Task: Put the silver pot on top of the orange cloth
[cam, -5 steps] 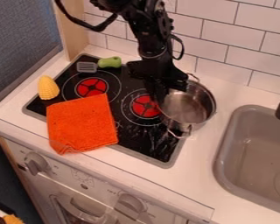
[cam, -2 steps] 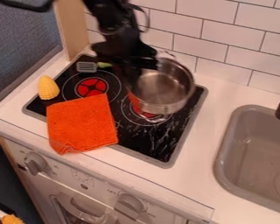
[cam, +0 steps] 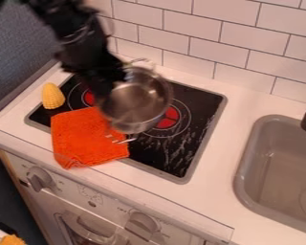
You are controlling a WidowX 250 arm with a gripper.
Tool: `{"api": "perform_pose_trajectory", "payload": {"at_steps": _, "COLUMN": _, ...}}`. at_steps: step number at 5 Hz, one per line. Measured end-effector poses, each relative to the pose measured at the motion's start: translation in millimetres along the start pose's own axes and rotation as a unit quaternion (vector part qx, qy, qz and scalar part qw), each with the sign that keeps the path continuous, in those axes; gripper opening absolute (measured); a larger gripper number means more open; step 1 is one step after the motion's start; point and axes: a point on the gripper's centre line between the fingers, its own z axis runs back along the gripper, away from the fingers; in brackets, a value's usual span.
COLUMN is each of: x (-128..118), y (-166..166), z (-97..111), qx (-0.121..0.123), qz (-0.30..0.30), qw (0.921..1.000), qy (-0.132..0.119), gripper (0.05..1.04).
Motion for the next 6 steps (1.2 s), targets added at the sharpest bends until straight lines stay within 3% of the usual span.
{"api": "perform_pose_trajectory", "payload": {"at_steps": 1, "x": -12, "y": 20, "z": -2, "qx": 0.006, "qz": 0.004, "qw": 1.0, "qy": -0.002, "gripper": 0.083}}
{"api": "perform_pose_trajectory", "payload": {"at_steps": 4, "x": -29, "y": 49, "z": -28, "qx": 0.064, "qz": 0.0, "qw": 0.9968, "qy": 0.048, "gripper": 0.115}}
{"api": "perform_pose_trajectory", "payload": {"at_steps": 5, "x": -36, "y": 48, "z": -34, "qx": 0.059, "qz": 0.01, "qw": 0.9959, "qy": 0.068, "gripper": 0.304}}
{"api": "perform_pose_trajectory", "payload": {"at_steps": 6, "x": -35, "y": 46, "z": -35, "qx": 0.063, "qz": 0.007, "qw": 0.9955, "qy": 0.071, "gripper": 0.597}}
